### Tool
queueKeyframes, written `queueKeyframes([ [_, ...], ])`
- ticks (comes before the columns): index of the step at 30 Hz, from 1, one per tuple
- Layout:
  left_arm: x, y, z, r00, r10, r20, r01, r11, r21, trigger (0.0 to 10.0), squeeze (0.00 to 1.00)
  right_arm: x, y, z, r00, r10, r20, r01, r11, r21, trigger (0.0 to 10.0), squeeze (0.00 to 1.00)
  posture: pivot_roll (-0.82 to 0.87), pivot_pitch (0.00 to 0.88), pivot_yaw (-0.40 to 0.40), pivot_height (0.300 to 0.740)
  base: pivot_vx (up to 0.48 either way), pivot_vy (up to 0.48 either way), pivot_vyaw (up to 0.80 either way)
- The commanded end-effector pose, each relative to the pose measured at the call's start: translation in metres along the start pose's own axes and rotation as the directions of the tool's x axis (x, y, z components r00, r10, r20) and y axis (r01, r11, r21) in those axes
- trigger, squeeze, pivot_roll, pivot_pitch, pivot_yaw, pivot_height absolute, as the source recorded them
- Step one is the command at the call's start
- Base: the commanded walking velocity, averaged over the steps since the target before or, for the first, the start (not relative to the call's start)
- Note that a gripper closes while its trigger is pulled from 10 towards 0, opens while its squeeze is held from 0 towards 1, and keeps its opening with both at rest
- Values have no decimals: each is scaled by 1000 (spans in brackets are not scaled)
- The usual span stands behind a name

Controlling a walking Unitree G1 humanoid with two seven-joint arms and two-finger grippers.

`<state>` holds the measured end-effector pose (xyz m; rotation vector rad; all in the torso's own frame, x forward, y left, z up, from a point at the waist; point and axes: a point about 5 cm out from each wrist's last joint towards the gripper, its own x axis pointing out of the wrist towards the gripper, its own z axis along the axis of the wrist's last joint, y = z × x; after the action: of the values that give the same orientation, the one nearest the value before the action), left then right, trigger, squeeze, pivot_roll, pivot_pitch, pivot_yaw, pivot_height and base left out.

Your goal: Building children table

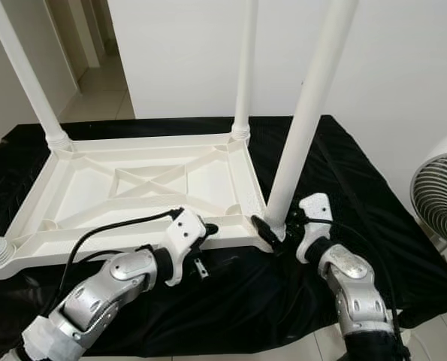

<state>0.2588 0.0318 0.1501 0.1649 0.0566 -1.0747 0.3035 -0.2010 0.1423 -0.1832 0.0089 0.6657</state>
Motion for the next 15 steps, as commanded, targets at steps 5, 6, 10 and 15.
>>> queueKeyframes([
  [5, -5, -3, -1, 999, -53, -6, 53, 999, -4, 10000, 0, 23, 0, -4, 994, 107, -35, -108, 994, -35, 10000, 0, -4, 0, -22, 740, 0, 0, 0],
  [6, -6, -2, -1, 999, -48, -6, 48, 999, -5, 10000, 0, 26, 0, -3, 992, 119, -32, -120, 992, -31, 10000, 0, 4, 0, -26, 740, 0, 0, 0],
  [10, -7, -2, 0, 999, -37, -6, 37, 999, -5, 10000, 0, 35, -1, 0, 987, 159, -24, -160, 987, -33, 2824, 0, 17, 0, -29, 740, 0, 0, 0],
  [15, -8, 0, 0, 1000, -29, -5, 29, 1000, -5, 10000, 0, 37, 0, 1, 981, 191, -18, -192, 981, -33, 0, 0, 20, 0, -31, 740, 0, 0, 0],
])
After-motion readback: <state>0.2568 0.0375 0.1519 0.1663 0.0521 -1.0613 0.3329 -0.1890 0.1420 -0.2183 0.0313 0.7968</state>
